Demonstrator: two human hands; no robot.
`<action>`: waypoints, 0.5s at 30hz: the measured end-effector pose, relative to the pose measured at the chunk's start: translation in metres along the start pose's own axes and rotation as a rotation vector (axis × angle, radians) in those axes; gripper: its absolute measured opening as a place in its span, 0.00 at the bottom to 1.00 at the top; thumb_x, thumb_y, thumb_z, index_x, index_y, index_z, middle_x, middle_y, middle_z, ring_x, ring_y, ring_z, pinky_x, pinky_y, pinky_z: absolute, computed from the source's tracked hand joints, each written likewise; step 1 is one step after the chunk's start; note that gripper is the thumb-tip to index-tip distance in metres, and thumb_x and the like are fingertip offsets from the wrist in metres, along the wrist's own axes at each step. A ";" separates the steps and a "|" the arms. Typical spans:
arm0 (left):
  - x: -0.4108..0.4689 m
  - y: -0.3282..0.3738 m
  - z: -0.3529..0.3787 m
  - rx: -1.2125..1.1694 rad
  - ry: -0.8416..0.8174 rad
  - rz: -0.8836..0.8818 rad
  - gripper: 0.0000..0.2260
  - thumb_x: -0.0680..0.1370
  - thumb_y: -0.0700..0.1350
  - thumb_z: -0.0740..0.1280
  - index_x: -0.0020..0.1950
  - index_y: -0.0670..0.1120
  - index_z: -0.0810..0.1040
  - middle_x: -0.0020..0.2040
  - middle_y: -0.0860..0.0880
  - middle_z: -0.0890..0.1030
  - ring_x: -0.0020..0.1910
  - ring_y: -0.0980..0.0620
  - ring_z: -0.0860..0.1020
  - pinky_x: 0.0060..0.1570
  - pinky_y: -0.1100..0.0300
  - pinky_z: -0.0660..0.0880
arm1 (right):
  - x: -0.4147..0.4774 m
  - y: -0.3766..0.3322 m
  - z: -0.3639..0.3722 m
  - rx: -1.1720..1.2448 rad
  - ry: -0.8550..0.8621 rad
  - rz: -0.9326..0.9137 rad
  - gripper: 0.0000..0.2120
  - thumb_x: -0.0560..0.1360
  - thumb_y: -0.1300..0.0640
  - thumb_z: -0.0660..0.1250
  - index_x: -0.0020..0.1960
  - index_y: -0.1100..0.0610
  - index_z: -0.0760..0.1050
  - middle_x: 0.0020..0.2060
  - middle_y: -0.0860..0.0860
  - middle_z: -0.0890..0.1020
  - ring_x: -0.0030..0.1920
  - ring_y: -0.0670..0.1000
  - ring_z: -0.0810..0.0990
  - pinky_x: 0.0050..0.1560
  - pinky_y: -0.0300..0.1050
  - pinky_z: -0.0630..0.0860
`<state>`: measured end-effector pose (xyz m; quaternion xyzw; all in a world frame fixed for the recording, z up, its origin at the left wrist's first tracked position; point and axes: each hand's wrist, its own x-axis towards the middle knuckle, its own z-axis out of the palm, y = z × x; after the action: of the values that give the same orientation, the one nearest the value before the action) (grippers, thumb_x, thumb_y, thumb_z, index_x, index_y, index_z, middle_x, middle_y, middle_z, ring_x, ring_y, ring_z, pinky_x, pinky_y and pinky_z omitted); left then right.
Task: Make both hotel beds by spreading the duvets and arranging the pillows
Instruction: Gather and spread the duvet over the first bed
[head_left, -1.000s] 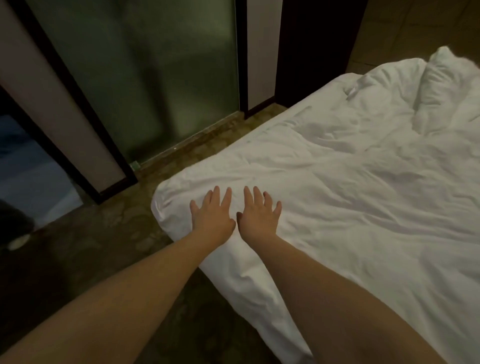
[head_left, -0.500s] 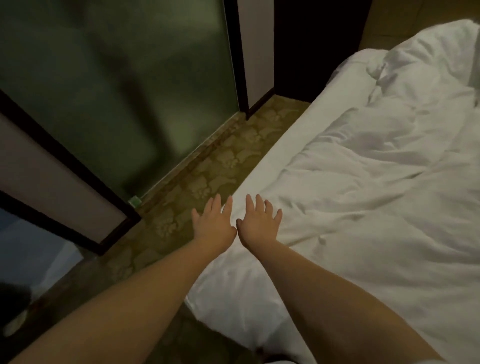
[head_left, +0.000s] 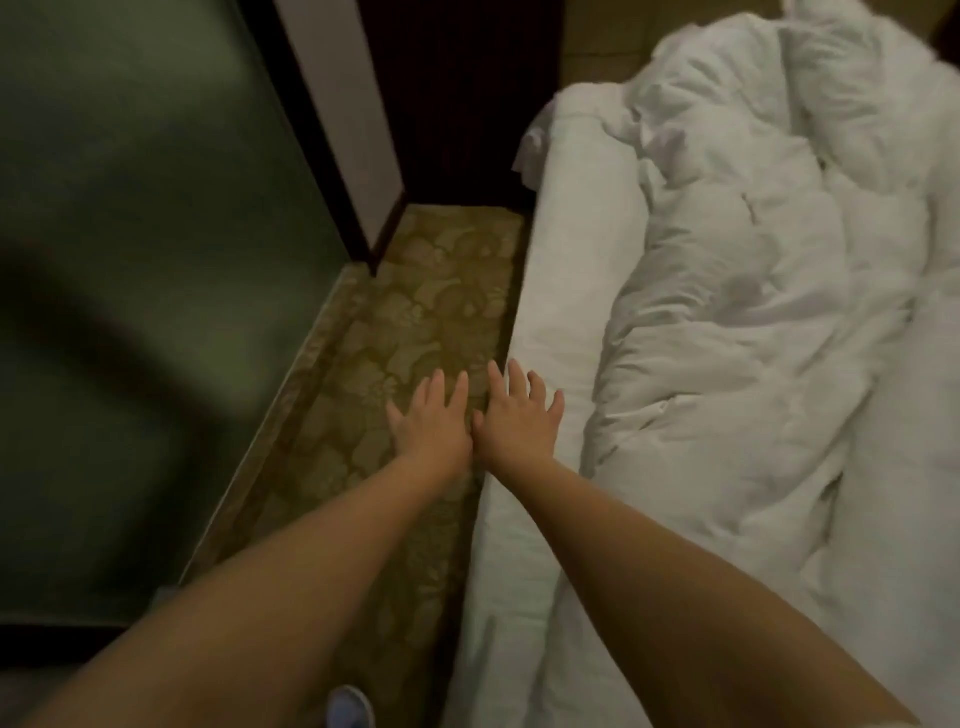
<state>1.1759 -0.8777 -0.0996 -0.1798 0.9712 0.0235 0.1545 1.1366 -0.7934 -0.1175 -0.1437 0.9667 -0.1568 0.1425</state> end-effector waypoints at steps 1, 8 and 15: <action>0.017 -0.017 -0.002 0.012 0.002 0.062 0.29 0.82 0.55 0.52 0.78 0.53 0.41 0.79 0.48 0.44 0.77 0.49 0.44 0.72 0.39 0.47 | 0.010 -0.014 0.005 0.007 0.004 0.052 0.30 0.81 0.48 0.53 0.78 0.48 0.43 0.78 0.50 0.46 0.77 0.56 0.44 0.73 0.62 0.41; 0.104 -0.117 -0.045 0.093 -0.089 0.287 0.32 0.80 0.54 0.57 0.78 0.54 0.41 0.78 0.48 0.43 0.77 0.47 0.44 0.71 0.37 0.47 | 0.060 -0.094 0.008 -0.002 0.014 0.268 0.28 0.82 0.46 0.52 0.78 0.45 0.45 0.78 0.49 0.46 0.77 0.57 0.43 0.72 0.65 0.42; 0.215 -0.087 -0.104 0.099 0.029 0.476 0.31 0.81 0.54 0.55 0.78 0.54 0.40 0.78 0.48 0.43 0.77 0.45 0.44 0.71 0.36 0.48 | 0.136 -0.083 -0.056 -0.101 0.147 0.399 0.27 0.81 0.44 0.51 0.77 0.43 0.46 0.78 0.48 0.46 0.77 0.57 0.44 0.73 0.63 0.48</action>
<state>0.9859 -1.0426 -0.0659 0.0614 0.9883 0.0092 0.1393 1.0134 -0.8979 -0.0694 0.0552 0.9904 -0.0867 0.0927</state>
